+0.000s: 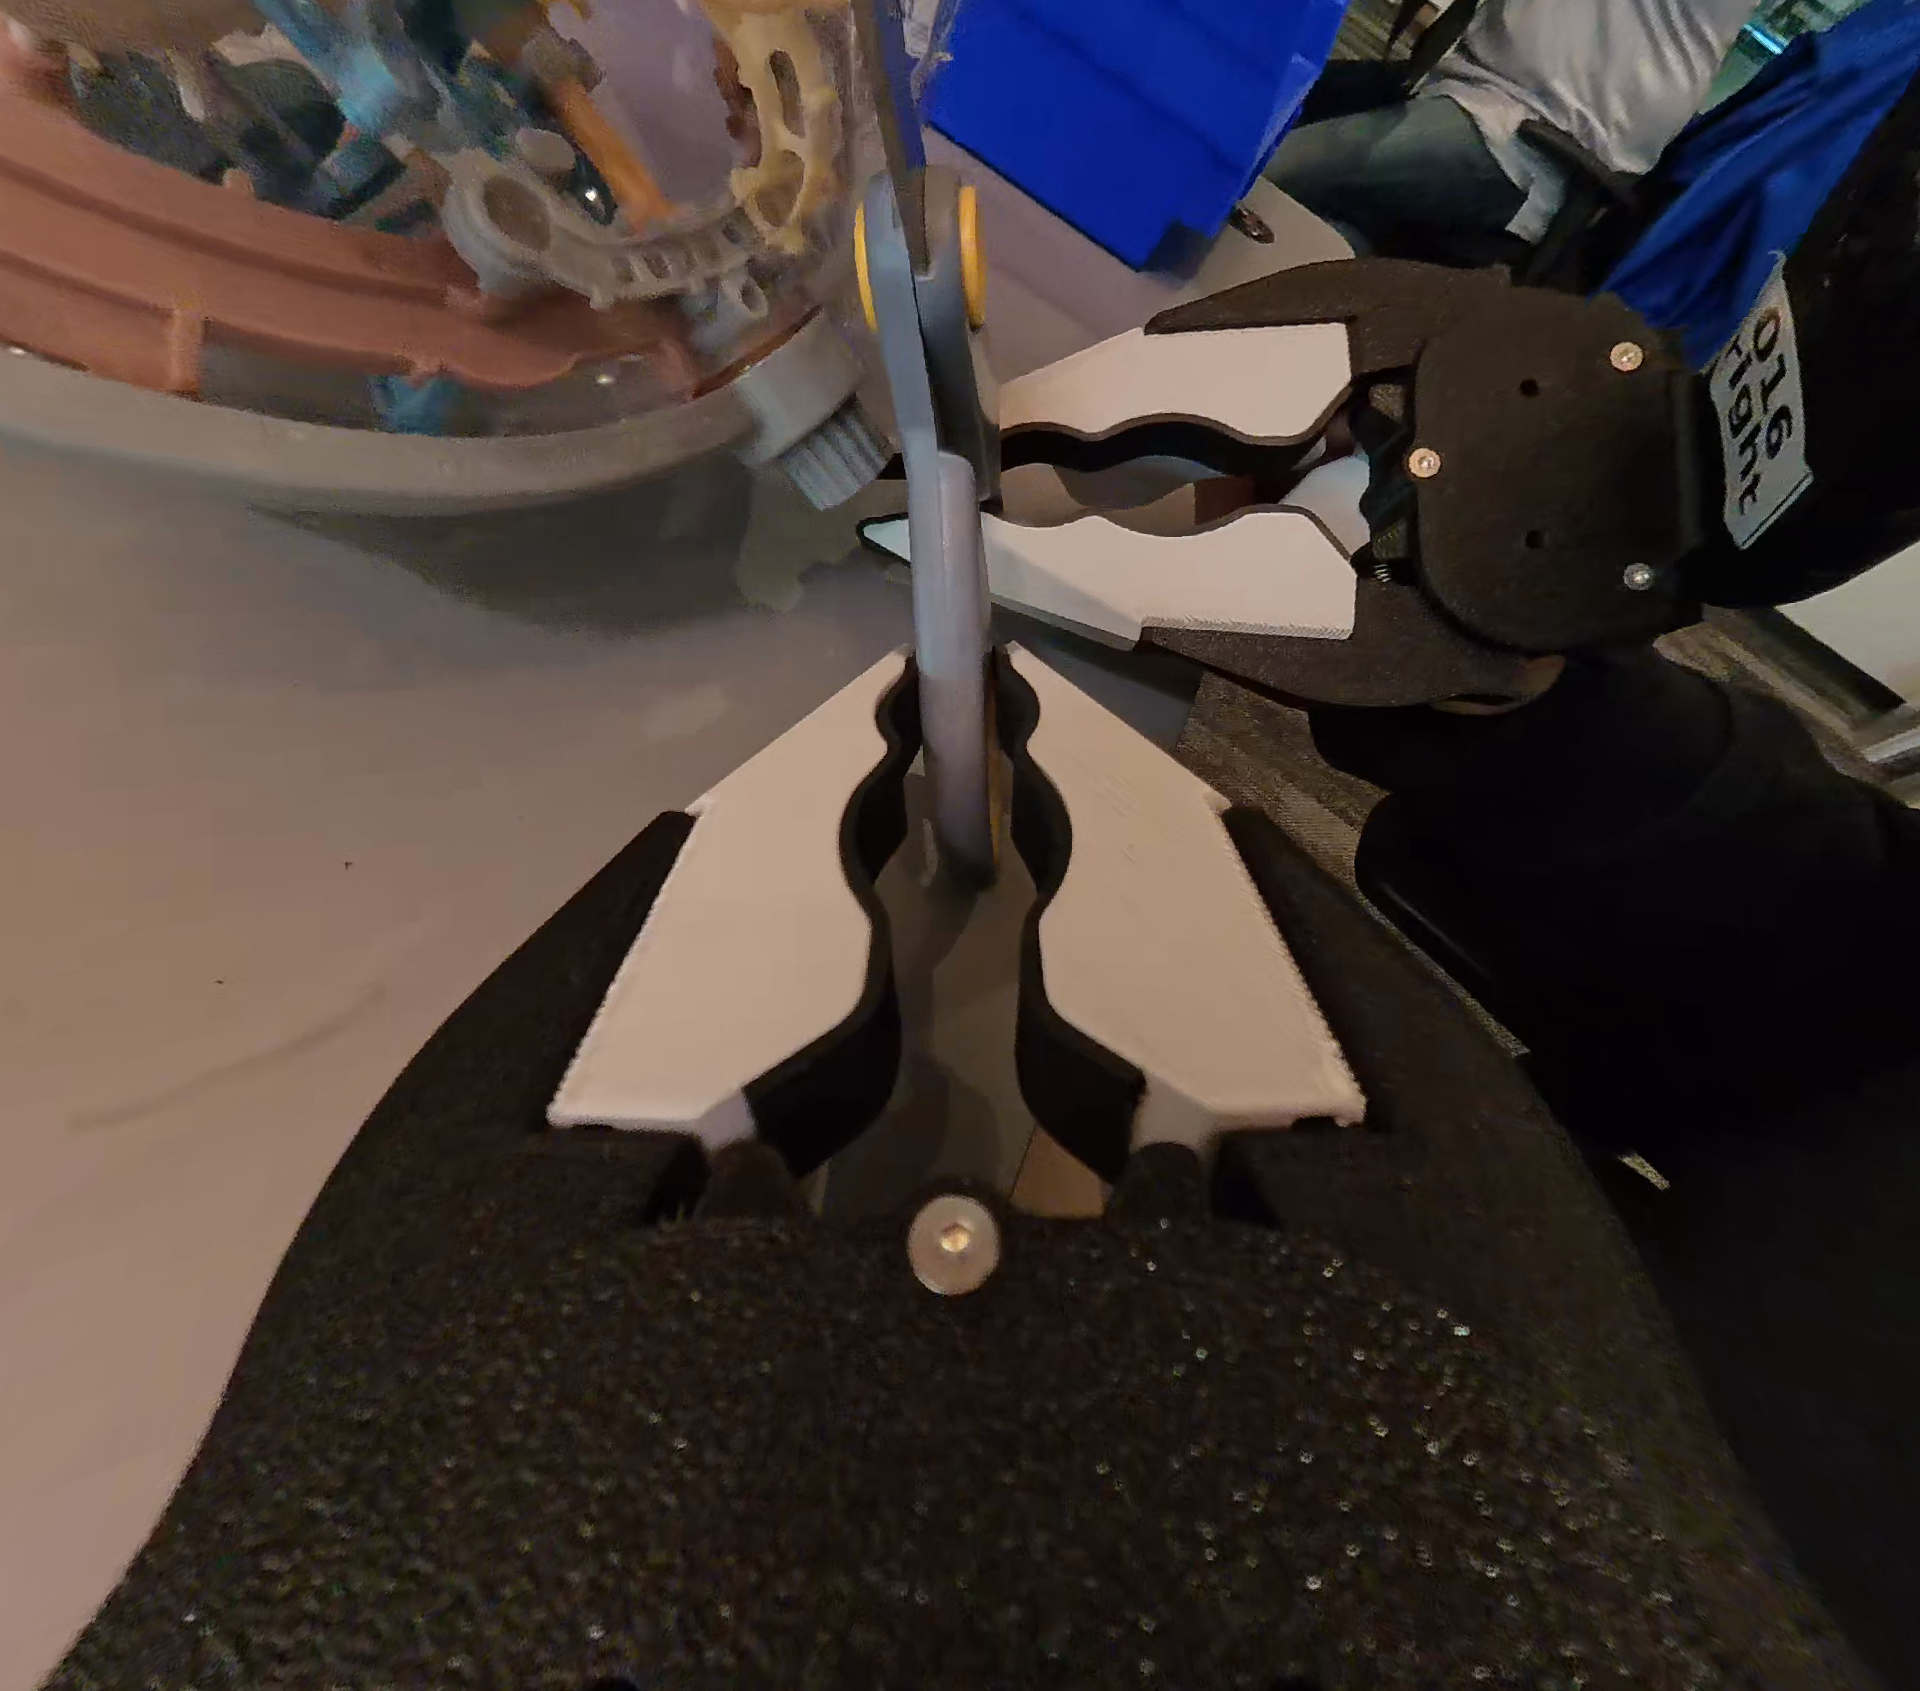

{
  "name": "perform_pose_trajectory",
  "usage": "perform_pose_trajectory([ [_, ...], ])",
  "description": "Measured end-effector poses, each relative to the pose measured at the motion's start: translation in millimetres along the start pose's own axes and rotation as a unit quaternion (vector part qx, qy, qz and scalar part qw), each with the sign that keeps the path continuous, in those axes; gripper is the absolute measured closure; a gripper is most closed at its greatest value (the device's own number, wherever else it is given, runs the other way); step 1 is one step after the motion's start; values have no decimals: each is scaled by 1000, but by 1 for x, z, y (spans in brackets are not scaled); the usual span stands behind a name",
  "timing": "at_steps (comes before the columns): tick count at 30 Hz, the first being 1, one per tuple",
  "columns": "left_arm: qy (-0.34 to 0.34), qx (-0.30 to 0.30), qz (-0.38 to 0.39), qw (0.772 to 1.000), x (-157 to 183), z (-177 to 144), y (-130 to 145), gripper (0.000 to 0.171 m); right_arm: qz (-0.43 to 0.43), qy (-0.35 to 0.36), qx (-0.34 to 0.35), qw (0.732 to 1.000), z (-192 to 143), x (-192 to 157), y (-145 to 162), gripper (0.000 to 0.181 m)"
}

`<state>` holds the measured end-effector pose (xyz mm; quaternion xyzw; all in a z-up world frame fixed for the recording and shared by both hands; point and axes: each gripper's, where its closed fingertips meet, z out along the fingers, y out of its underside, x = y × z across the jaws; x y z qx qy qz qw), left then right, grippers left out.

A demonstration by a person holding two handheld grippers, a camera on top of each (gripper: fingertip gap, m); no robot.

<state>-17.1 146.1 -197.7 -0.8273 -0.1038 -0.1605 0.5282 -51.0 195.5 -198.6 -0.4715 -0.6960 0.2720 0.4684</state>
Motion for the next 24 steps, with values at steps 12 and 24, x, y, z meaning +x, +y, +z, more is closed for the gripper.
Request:
perform_pose_trajectory([
  [12,4,15,-23,1000,-2,-2,-4,163,28,-28,1,999,-1,-14,-4,173],
  [24,-1,6,-19,1000,-4,2,-3,167,32,-74,11,997,1,-27,-6,174],
])
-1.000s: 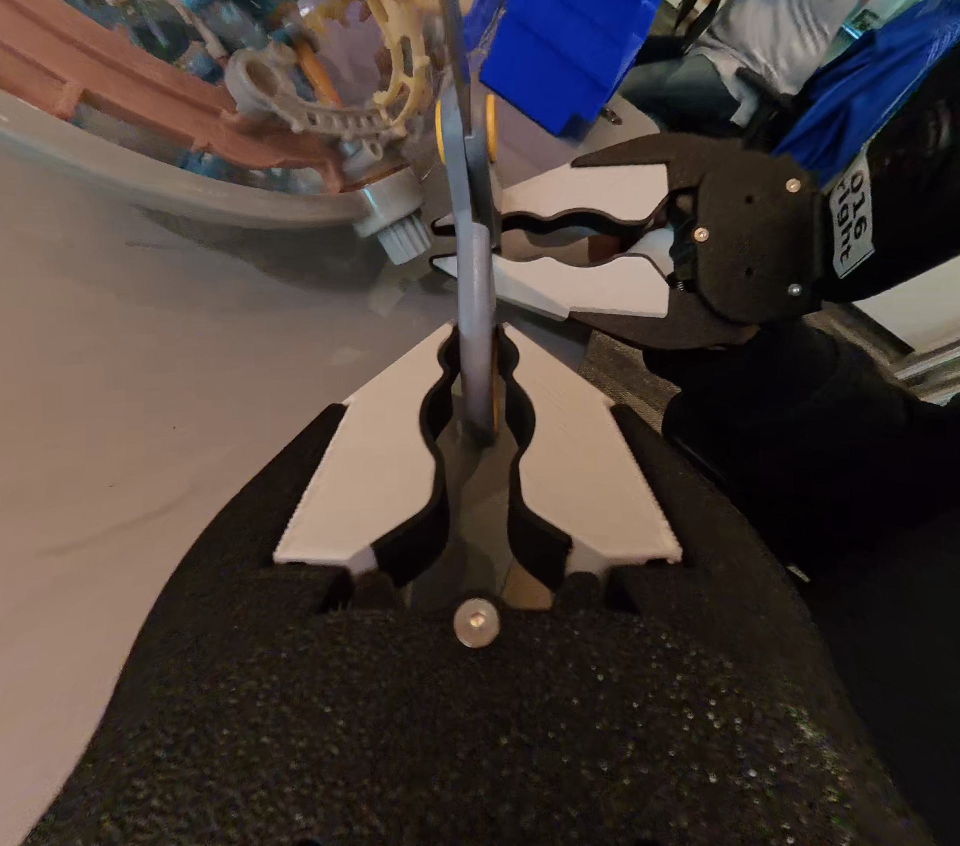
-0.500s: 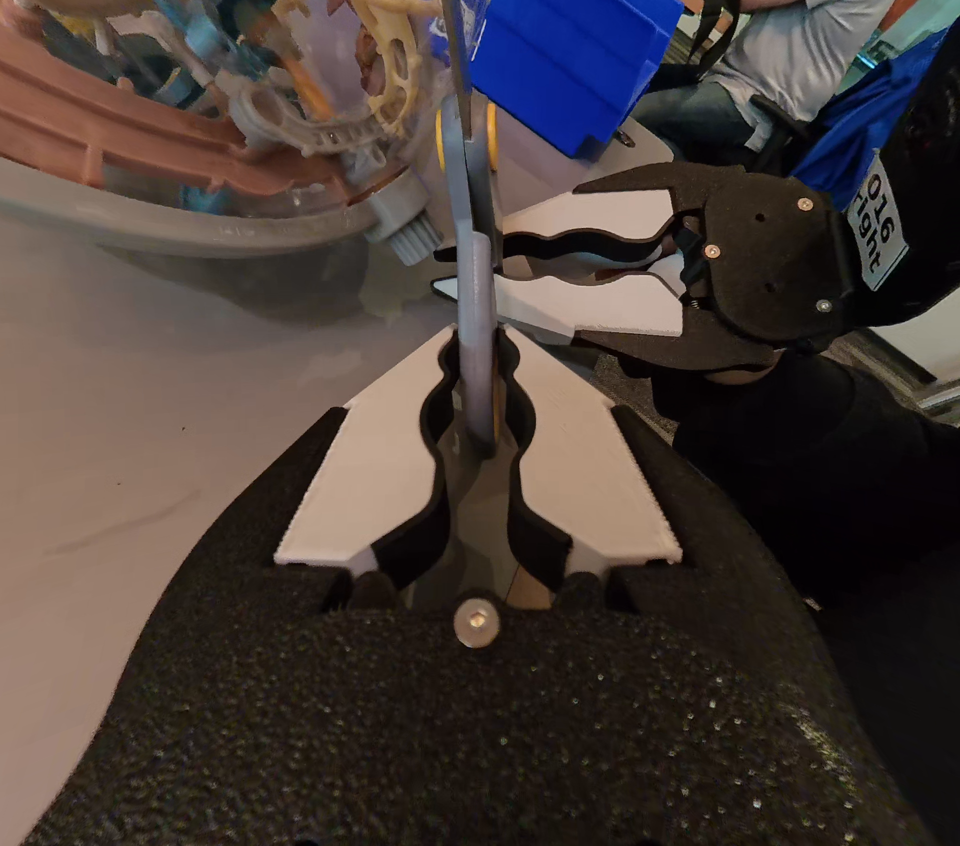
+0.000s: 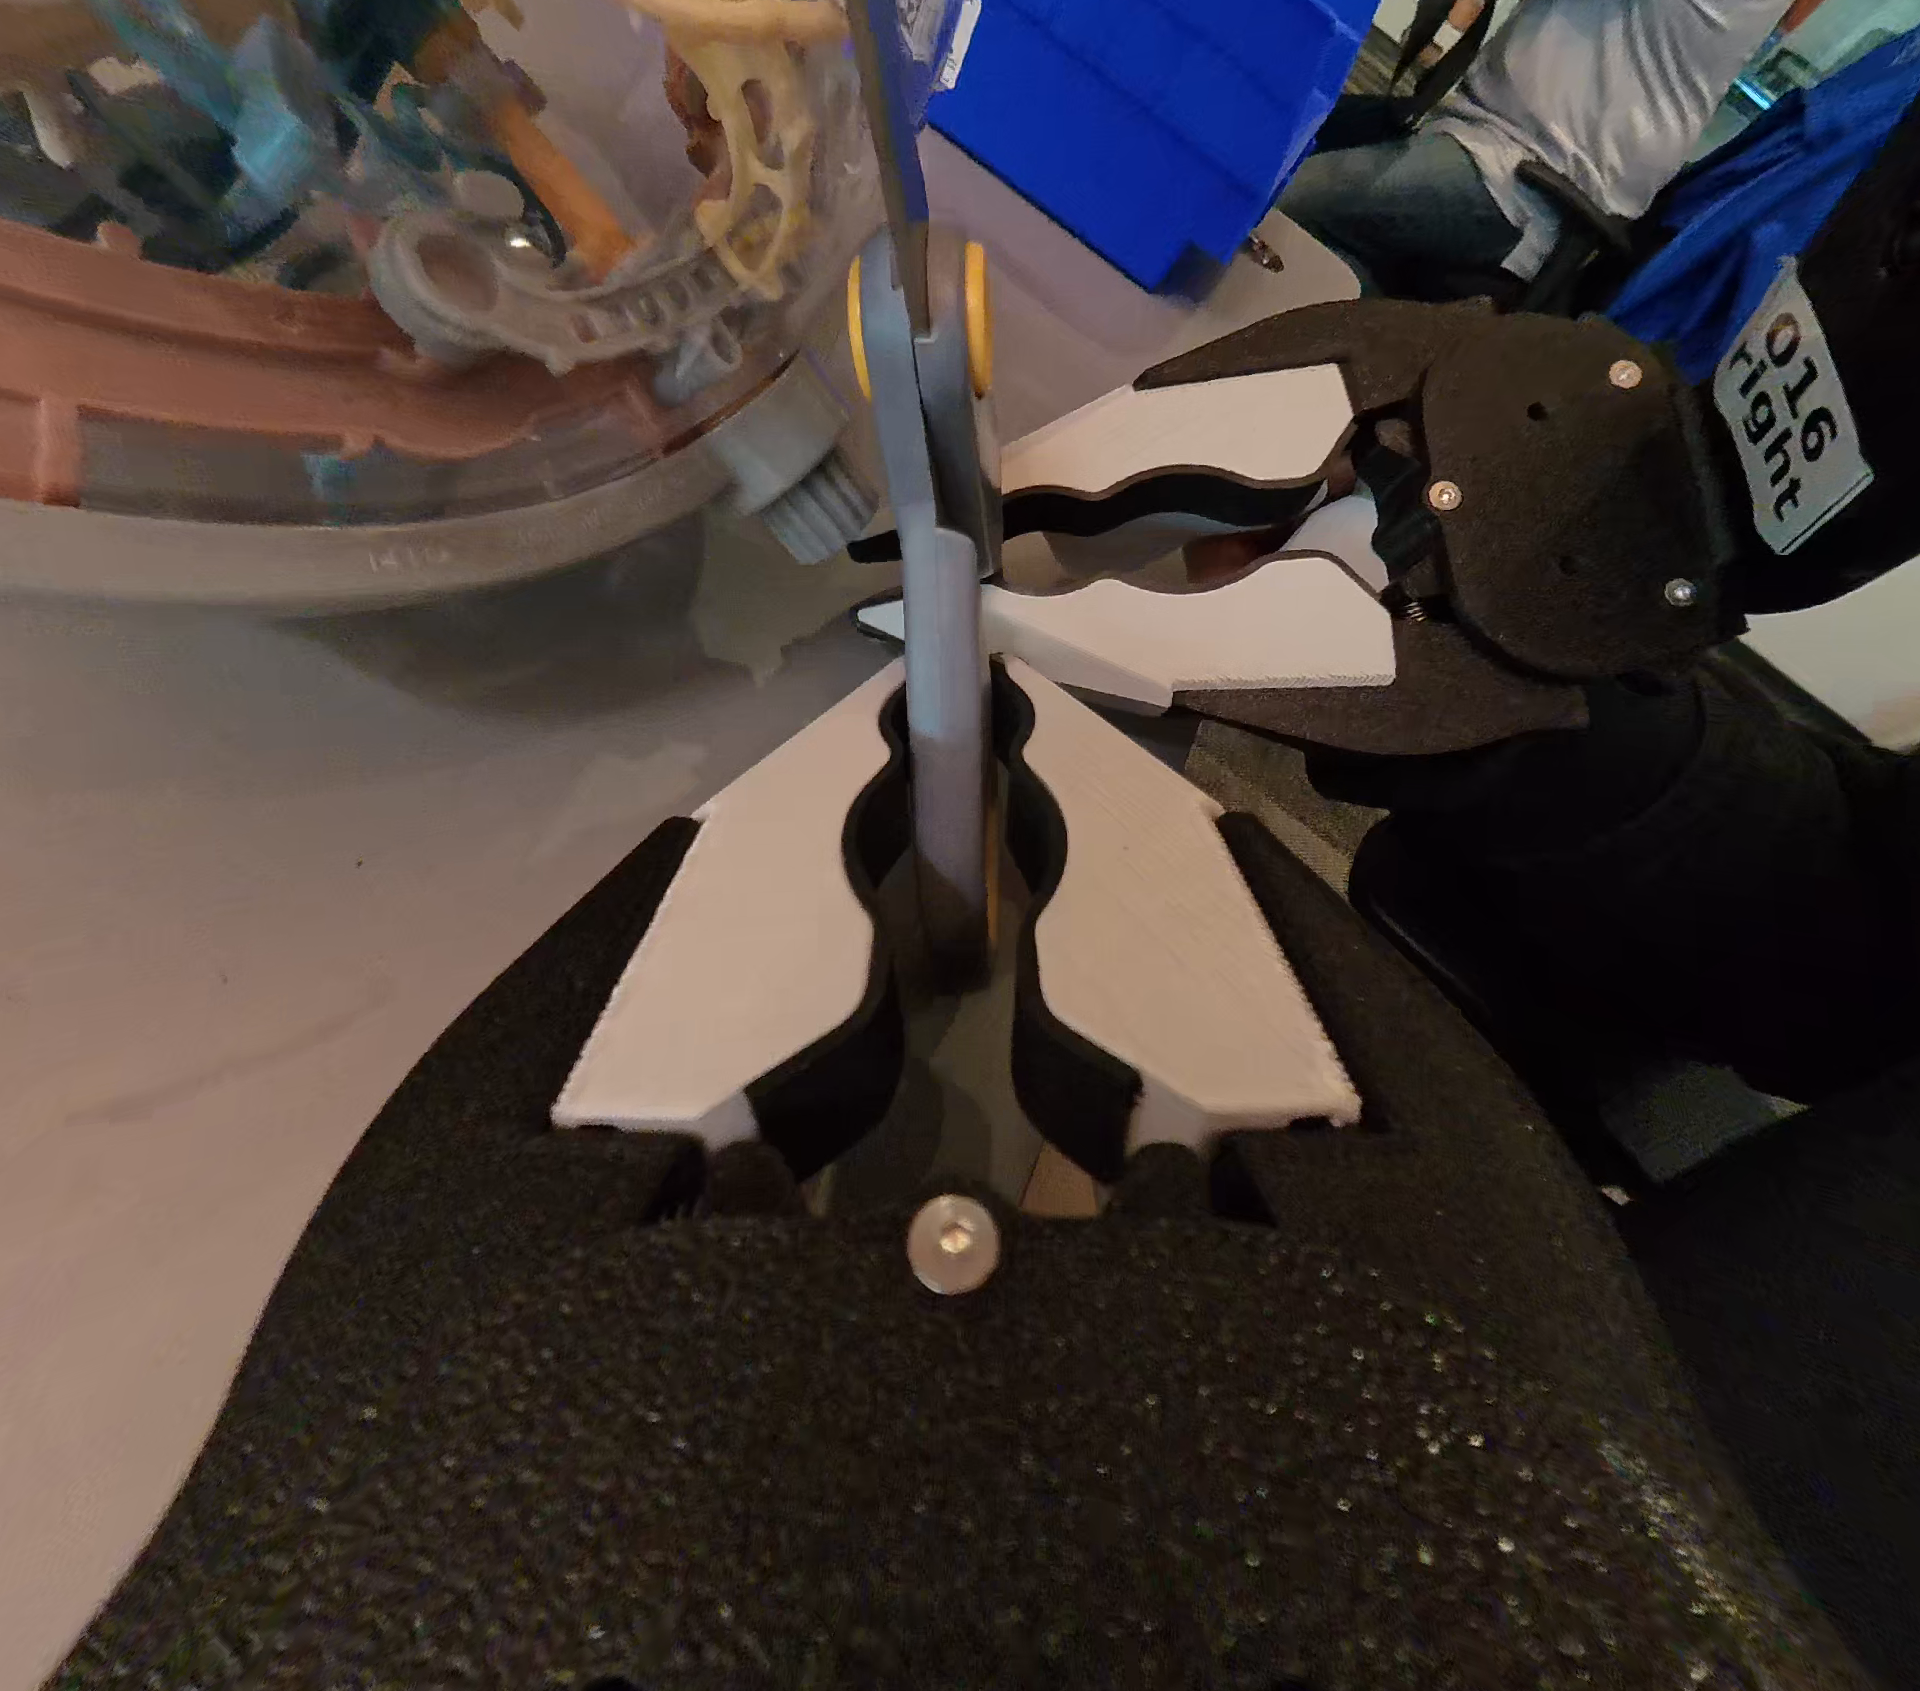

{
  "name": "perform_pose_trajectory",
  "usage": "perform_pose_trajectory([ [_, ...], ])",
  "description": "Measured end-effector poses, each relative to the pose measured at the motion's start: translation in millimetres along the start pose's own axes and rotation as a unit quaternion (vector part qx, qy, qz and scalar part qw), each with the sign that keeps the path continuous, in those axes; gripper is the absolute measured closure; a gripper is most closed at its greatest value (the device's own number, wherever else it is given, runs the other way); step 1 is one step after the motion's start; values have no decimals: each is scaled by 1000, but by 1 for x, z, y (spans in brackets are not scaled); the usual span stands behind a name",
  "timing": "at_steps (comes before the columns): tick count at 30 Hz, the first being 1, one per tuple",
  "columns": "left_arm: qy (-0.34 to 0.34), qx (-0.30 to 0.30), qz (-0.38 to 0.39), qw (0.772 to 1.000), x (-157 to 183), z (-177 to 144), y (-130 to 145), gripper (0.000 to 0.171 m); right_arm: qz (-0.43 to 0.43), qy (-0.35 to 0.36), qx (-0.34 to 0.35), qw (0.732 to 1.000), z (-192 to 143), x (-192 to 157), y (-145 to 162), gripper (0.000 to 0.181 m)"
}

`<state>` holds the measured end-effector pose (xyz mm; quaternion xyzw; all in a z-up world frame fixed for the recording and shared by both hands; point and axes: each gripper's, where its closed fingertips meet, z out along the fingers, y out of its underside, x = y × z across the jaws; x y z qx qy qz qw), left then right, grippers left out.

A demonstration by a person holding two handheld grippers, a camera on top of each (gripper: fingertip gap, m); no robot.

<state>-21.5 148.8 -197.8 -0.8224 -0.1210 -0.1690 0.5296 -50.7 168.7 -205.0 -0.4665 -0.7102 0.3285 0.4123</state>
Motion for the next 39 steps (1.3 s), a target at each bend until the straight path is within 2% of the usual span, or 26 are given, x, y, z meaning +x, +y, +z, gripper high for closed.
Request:
perform_pose_trajectory([
  [3,5,12,-5,1000,0,1,-5,166,41,-8,8,999,1,2,0,173],
  [8,-31,17,16,999,-5,0,-7,160,67,14,10,998,3,8,0,173],
  [11,-59,0,40,997,-11,-14,3,141,90,6,20,996,0,9,1,172],
  [16,-56,22,15,998,-14,-35,-2,138,81,7,19,997,1,6,1,172],
  [20,-103,21,53,993,-22,-33,0,142,56,20,10,998,2,3,2,172],
  [23,-158,14,98,982,-30,-28,2,154,33,28,5,999,3,-1,2,172],
  [24,-173,12,119,978,-30,-26,2,165,38,23,6,999,3,-4,1,172],
  [27,-225,-9,154,962,-39,-24,4,171,48,16,9,999,4,-11,-2,172],
  [30,-226,-23,140,964,-44,-22,7,171,38,32,3,999,5,-11,-2,172],
  [33,-267,-35,148,952,-53,-23,8,171,28,46,0,999,7,-13,-3,172],
  [39,-284,-40,141,947,-58,-23,8,171,31,54,-7,998,8,-14,-4,172],
])
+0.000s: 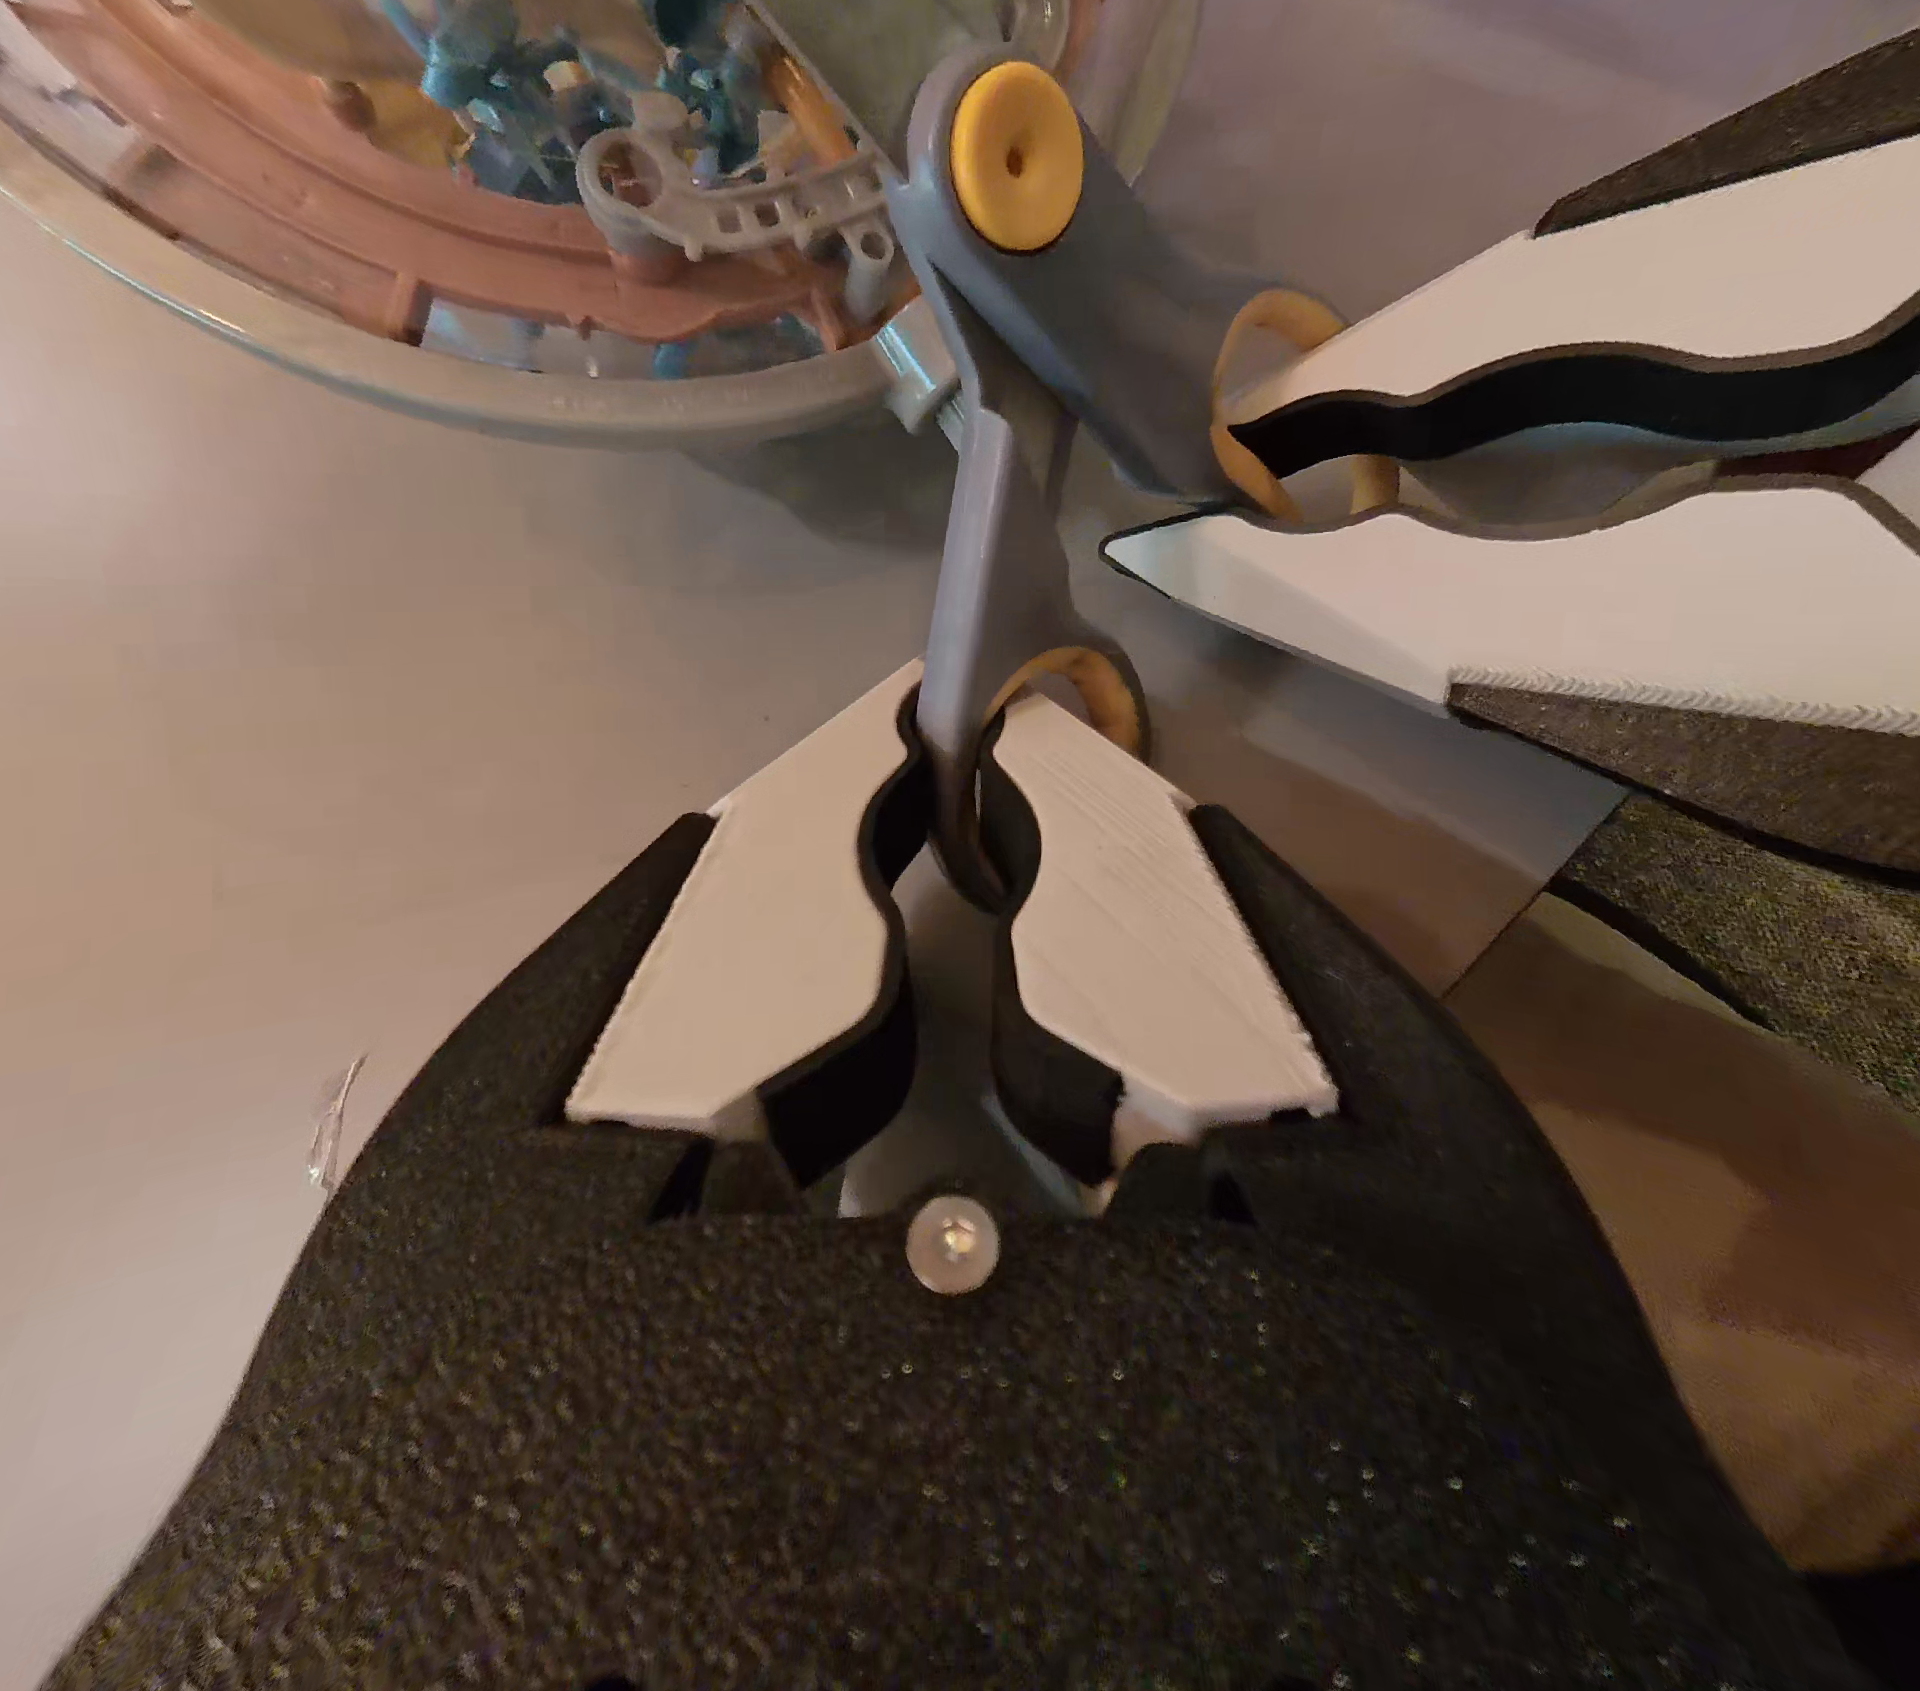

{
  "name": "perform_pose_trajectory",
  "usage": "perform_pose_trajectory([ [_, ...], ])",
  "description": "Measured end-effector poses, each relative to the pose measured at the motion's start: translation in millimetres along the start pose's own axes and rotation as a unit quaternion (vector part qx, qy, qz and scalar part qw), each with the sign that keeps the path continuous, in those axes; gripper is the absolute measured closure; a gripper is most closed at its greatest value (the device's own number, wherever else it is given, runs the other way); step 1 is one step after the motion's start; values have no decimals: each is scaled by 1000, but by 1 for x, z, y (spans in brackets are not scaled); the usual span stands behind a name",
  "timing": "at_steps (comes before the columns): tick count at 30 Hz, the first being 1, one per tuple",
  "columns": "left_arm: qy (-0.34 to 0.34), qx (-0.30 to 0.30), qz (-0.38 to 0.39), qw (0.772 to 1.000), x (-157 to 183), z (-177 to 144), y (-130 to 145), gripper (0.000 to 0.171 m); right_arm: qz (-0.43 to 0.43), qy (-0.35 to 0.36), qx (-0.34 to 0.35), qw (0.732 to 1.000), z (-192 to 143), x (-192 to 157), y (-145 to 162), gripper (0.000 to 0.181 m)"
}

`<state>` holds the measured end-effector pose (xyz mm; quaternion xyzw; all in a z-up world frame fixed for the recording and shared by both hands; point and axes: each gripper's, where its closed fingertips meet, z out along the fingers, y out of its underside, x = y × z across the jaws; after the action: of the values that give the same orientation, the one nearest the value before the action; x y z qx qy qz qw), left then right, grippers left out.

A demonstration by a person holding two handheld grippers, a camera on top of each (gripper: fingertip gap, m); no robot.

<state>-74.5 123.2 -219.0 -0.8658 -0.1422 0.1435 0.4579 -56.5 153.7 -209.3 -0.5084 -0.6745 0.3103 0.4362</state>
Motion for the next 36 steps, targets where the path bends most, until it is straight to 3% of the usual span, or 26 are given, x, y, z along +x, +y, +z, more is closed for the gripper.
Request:
perform_pose_trajectory([
  [17,-18,4,9,1000,-1,0,-2,171,-33,-10,-29,999,2,-2,-1,173],
  [36,-25,2,15,1000,-1,1,-2,171,24,-4,-21,999,5,-6,-4,174],
])
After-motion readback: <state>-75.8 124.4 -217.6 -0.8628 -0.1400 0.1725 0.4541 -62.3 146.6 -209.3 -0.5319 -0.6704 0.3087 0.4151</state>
